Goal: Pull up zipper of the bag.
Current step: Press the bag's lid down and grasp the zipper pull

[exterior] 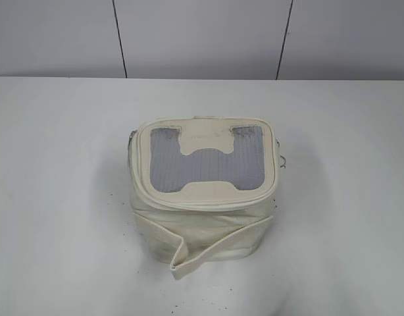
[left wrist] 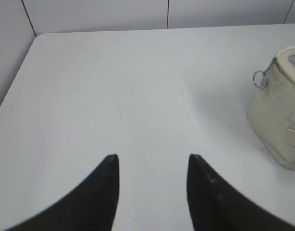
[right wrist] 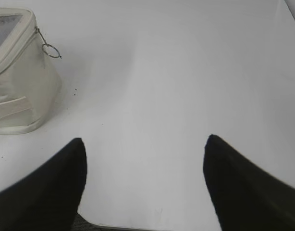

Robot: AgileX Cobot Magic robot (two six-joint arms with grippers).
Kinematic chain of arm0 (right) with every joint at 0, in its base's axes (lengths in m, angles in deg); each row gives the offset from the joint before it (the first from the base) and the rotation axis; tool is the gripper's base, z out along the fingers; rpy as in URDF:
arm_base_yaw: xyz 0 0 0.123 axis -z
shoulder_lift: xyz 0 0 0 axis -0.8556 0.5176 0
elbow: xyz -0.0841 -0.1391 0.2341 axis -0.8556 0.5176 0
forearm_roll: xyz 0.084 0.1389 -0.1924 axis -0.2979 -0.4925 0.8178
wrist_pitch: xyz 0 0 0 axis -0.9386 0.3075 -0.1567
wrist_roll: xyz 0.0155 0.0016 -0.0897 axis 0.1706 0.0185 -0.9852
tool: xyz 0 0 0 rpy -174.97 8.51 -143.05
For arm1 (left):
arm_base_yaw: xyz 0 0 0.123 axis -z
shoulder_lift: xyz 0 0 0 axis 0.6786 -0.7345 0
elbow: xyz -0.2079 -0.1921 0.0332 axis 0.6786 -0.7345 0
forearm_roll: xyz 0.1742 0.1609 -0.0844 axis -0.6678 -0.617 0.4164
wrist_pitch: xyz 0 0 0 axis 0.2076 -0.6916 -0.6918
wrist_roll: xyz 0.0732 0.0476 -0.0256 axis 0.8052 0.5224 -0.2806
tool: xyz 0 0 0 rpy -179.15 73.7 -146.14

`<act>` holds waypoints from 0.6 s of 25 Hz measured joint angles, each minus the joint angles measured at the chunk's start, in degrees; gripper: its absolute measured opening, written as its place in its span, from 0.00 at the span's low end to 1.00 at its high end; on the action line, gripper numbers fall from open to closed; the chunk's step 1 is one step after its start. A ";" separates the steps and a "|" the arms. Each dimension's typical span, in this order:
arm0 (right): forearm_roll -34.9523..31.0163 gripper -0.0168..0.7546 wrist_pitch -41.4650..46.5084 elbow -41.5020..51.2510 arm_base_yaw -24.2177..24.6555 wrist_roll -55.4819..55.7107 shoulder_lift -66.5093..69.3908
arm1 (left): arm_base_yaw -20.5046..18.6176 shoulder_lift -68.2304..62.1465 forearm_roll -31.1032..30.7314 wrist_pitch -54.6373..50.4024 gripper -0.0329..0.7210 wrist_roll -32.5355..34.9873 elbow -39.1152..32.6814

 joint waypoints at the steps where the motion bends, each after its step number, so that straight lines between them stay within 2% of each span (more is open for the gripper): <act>1: 0.00 0.78 0.00 0.00 0.00 0.00 0.00 | 0.00 0.00 0.00 0.00 0.52 0.00 0.00; 15: 0.00 0.78 0.00 0.00 0.00 0.00 0.00 | 0.00 0.00 0.00 0.00 0.52 0.00 0.00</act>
